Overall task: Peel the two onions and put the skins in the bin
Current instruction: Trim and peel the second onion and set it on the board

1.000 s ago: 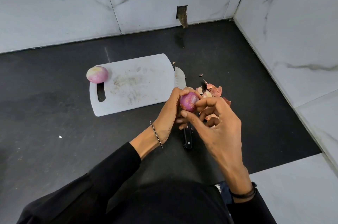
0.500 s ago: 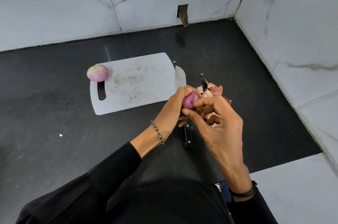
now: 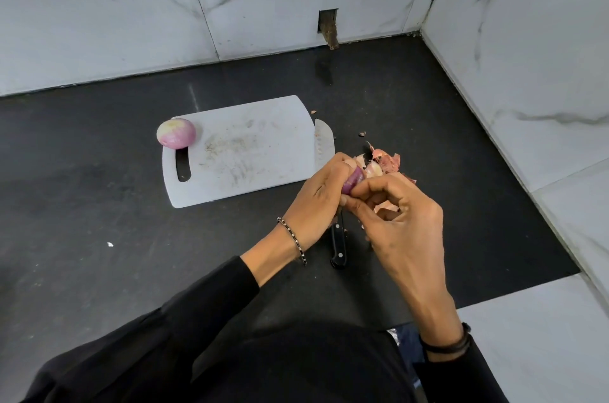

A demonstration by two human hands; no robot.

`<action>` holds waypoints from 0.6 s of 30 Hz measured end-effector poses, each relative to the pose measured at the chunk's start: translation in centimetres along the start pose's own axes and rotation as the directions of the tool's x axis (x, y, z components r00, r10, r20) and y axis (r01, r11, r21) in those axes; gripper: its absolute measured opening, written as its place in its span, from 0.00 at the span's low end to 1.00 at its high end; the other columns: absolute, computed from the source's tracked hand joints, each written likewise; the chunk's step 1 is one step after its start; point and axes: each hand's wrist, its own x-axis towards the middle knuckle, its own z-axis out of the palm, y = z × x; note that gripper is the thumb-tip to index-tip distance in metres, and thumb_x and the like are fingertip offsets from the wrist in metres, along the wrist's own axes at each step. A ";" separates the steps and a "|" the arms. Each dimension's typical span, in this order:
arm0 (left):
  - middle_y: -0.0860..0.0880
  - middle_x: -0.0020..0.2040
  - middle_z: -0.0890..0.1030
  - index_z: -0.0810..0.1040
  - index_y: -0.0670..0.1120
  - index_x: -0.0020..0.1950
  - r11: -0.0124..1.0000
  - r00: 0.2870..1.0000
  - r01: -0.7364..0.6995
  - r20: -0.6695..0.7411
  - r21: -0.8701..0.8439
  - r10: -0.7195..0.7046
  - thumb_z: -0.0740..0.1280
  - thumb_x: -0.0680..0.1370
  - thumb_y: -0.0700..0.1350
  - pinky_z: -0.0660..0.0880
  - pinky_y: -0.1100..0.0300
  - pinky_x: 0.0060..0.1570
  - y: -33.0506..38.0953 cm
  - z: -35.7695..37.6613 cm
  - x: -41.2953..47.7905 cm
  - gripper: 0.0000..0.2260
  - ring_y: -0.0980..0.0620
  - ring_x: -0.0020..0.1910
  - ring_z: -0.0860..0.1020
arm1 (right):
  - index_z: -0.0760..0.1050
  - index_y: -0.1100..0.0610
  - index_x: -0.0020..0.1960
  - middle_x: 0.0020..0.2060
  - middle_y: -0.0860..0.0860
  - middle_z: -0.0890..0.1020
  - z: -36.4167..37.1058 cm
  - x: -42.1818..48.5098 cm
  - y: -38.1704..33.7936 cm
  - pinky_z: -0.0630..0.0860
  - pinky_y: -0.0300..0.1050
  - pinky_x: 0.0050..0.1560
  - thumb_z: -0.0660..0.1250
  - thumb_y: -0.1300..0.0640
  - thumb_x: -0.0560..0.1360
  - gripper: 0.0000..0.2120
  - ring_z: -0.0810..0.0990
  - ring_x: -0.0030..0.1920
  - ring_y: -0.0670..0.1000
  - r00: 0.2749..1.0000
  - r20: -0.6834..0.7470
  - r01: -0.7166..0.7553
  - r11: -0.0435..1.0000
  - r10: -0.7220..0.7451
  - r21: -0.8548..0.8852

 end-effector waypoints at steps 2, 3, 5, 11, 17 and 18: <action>0.50 0.34 0.70 0.71 0.40 0.52 0.999 0.999 0.032 0.019 -0.028 -0.031 0.49 0.85 0.52 0.65 0.65 0.27 0.1 0.0 0.1 0.18 0.58 0.28 0.67 | 0.82 0.50 0.45 0.40 0.42 0.81 0.0 -0.1 0.1 0.79 0.46 0.36 0.79 0.60 0.73 0.08 0.80 0.34 0.47 1.000 0.020 -0.002 1.000 0.003 -0.008; 0.48 0.33 0.69 0.70 0.39 0.51 0.997 0.998 0.061 0.032 -0.057 -0.059 0.49 0.85 0.53 0.65 0.63 0.26 0.1 0.1 0.1 0.20 0.56 0.28 0.67 | 0.81 0.50 0.45 0.40 0.42 0.81 0.0 -0.2 0.1 0.80 0.49 0.35 0.78 0.59 0.73 0.07 0.80 0.34 0.48 1.000 0.026 -0.007 1.000 0.007 -0.007; 0.44 0.33 0.66 0.70 0.40 0.47 0.985 0.992 0.118 0.048 -0.126 -0.113 0.48 0.83 0.57 0.64 0.60 0.25 0.2 0.1 0.0 0.22 0.53 0.28 0.65 | 0.81 0.50 0.44 0.40 0.44 0.81 0.1 -0.2 0.3 0.81 0.54 0.35 0.78 0.57 0.73 0.07 0.81 0.35 0.49 0.999 0.030 -0.021 1.000 0.021 0.001; 0.45 0.29 0.63 0.68 0.45 0.45 0.956 0.981 0.194 0.055 -0.221 -0.187 0.48 0.84 0.54 0.62 0.61 0.23 0.4 0.1 -0.1 0.18 0.54 0.24 0.60 | 0.81 0.51 0.52 0.41 0.44 0.82 -0.7 0.4 0.2 0.83 0.49 0.37 0.80 0.53 0.70 0.13 0.82 0.41 0.51 0.997 0.062 -0.044 0.999 0.044 0.003; 0.51 0.27 0.64 0.67 0.44 0.38 0.970 0.975 0.221 0.047 -0.104 -0.217 0.50 0.83 0.56 0.62 0.63 0.22 0.6 -0.5 0.4 0.21 0.57 0.22 0.61 | 0.87 0.52 0.52 0.44 0.43 0.85 -1.5 1.2 0.2 0.81 0.50 0.39 0.76 0.56 0.75 0.06 0.84 0.44 0.49 0.995 0.090 0.055 0.995 -0.047 -0.087; 0.51 0.27 0.64 0.66 0.45 0.37 0.972 0.976 0.219 0.037 -0.086 -0.216 0.51 0.83 0.57 0.62 0.63 0.23 0.6 -0.5 0.5 0.21 0.57 0.22 0.61 | 0.87 0.53 0.51 0.44 0.43 0.85 -1.5 1.3 0.2 0.80 0.50 0.40 0.76 0.57 0.75 0.05 0.84 0.44 0.49 0.994 0.100 0.062 0.993 -0.052 -0.097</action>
